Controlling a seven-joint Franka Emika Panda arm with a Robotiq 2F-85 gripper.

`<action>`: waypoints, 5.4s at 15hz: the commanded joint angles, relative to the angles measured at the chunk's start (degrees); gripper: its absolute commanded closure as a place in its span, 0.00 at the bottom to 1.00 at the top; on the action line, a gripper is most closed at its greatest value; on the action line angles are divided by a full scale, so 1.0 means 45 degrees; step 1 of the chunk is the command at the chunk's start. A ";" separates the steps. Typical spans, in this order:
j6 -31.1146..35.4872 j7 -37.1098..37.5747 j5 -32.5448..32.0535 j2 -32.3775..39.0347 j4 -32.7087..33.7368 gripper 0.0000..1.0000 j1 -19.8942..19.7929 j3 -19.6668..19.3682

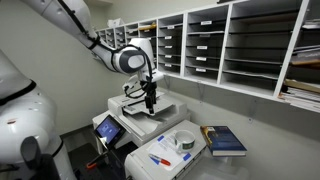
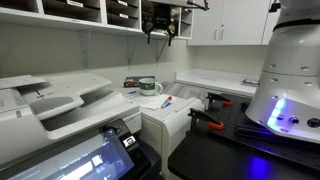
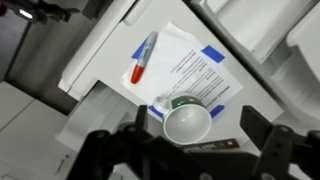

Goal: Put the pen in the cup

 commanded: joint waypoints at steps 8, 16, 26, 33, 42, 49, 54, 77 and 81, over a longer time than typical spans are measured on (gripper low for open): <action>0.1244 1.1687 -0.7457 0.4130 0.0226 0.00 -0.0574 -0.1297; 0.3082 0.9776 -0.4515 0.7277 0.0472 0.00 0.1683 -0.3077; 0.3876 0.9321 -0.3844 0.7918 0.0716 0.00 0.3573 -0.4749; 0.5945 0.5943 -0.2056 0.9024 0.0927 0.00 0.3114 -0.4624; 0.5817 0.2725 0.1565 1.1010 0.2357 0.47 0.3432 -0.4638; 0.5775 0.1016 0.3202 0.9974 0.2001 0.99 0.3094 -0.4017; 0.4840 -0.0999 0.5336 0.7920 0.1674 0.94 0.2033 -0.2727; -0.2655 -0.4214 1.3790 1.1486 0.8311 0.37 -0.0103 -0.4503; -0.1928 -0.3661 1.2721 1.0864 0.7845 0.08 0.0650 -0.4900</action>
